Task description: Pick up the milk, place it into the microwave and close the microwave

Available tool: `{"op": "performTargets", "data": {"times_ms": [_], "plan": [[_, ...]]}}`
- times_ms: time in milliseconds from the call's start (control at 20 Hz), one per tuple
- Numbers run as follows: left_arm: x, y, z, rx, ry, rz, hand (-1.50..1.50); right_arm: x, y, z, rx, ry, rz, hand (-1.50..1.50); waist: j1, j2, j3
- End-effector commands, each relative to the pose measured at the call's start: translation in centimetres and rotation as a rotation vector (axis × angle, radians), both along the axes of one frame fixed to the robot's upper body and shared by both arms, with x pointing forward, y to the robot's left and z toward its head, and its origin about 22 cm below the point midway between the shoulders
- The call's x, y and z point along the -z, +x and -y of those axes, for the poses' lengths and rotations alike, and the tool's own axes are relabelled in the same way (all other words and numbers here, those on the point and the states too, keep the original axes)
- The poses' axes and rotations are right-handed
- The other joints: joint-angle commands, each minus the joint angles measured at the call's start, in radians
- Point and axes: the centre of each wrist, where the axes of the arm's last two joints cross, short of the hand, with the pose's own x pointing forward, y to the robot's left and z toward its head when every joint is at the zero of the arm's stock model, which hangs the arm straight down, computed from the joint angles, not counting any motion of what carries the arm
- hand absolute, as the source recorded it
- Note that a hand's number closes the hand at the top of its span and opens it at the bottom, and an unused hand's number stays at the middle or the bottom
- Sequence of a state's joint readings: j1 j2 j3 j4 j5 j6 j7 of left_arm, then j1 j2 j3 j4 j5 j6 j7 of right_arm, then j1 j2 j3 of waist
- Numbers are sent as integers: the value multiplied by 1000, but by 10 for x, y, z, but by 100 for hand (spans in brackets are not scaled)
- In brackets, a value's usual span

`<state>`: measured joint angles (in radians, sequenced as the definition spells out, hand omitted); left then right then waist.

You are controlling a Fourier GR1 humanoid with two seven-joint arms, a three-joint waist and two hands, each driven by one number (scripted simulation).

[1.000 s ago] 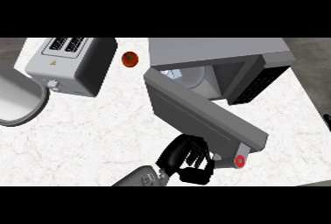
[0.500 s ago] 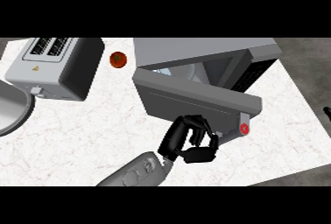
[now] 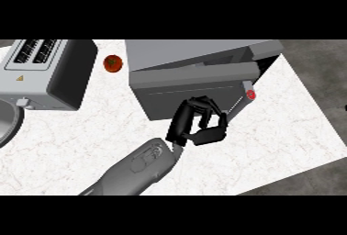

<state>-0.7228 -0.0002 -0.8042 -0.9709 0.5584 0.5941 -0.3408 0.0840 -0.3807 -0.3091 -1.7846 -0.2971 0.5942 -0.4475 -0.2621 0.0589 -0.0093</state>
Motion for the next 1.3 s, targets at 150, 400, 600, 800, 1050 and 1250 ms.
{"op": "performTargets", "data": {"times_ms": [150,400,600,800,1050,1250], "plan": [[-21,32,-1,-73,-45,5,150,-20,8,4,-26,-28,15,-150,-28,14,1],[-30,41,-1,-79,-105,21,150,-27,11,10,-27,-23,11,-150,-35,23,1],[-31,44,-2,-91,-135,44,150,-36,15,17,-21,-33,11,-150,-29,26,2],[-35,46,1,-79,-155,51,150,-44,20,21,-9,-22,30,-150,-35,27,3],[-28,45,-1,-79,-166,58,150,-52,23,27,-4,-36,33,-150,-42,31,5],[-28,48,-2,-95,-170,66,150,-62,25,33,14,-55,37,-150,-37,32,5]]}}
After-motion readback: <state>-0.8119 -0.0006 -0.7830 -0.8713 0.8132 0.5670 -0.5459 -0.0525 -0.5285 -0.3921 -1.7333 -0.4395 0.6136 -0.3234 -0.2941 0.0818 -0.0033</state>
